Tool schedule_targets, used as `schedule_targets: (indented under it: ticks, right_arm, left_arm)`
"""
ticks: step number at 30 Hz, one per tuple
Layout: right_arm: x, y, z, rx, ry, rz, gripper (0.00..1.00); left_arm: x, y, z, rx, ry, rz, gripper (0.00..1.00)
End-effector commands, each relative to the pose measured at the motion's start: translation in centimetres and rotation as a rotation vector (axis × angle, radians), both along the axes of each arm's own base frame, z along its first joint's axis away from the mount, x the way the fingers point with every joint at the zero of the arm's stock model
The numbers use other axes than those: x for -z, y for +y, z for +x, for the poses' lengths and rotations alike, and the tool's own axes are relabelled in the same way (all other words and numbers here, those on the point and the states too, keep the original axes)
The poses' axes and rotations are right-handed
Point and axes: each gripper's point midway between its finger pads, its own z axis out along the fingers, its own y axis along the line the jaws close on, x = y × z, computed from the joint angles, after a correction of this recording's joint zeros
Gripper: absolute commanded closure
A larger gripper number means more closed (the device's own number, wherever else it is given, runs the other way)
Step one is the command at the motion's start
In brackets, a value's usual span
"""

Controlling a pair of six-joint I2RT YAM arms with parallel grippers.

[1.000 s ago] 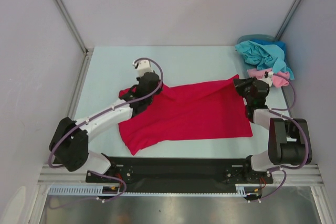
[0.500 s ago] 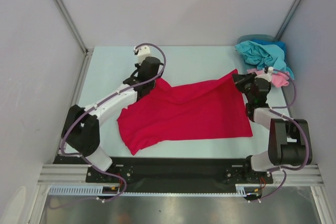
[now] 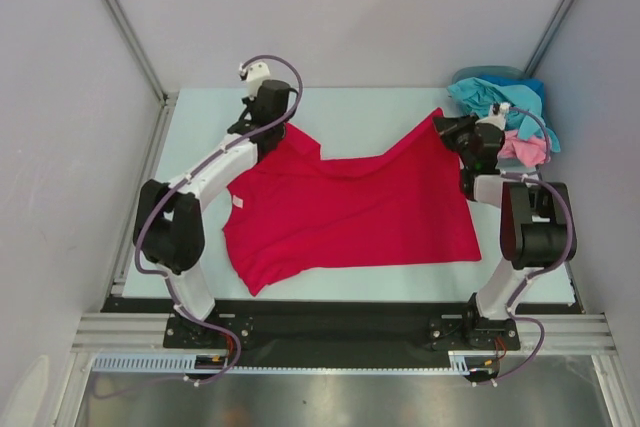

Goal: Fold and stack the t-shirts
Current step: Flatten the tshirt out

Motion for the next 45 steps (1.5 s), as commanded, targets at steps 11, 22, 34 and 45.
schedule_targets:
  ticks: [11, 22, 34, 45]
  right_arm:
    - [-4.4, 0.6, 7.4, -0.029, -0.156, -0.026, 1.0]
    - [-0.7, -0.6, 9.4, -0.016, -0.112, -0.027, 1.0]
    - [-2.8, -0.6, 9.4, -0.022, -0.148, -0.045, 0.18]
    - [-10.8, 0.2, 3.5, 0.015, -0.204, -0.067, 0.2]
  left_arm:
    - [-3.4, 2.9, 7.8, -0.021, -0.136, -0.023, 0.99]
    - [-2.4, 2.5, 11.9, 0.0, -0.151, 0.009, 1.0]
    - [-4.0, 4.1, 11.4, -0.053, -0.173, 0.034, 0.36]
    - [-7.9, 2.9, 5.7, -0.027, -0.171, -0.086, 0.36]
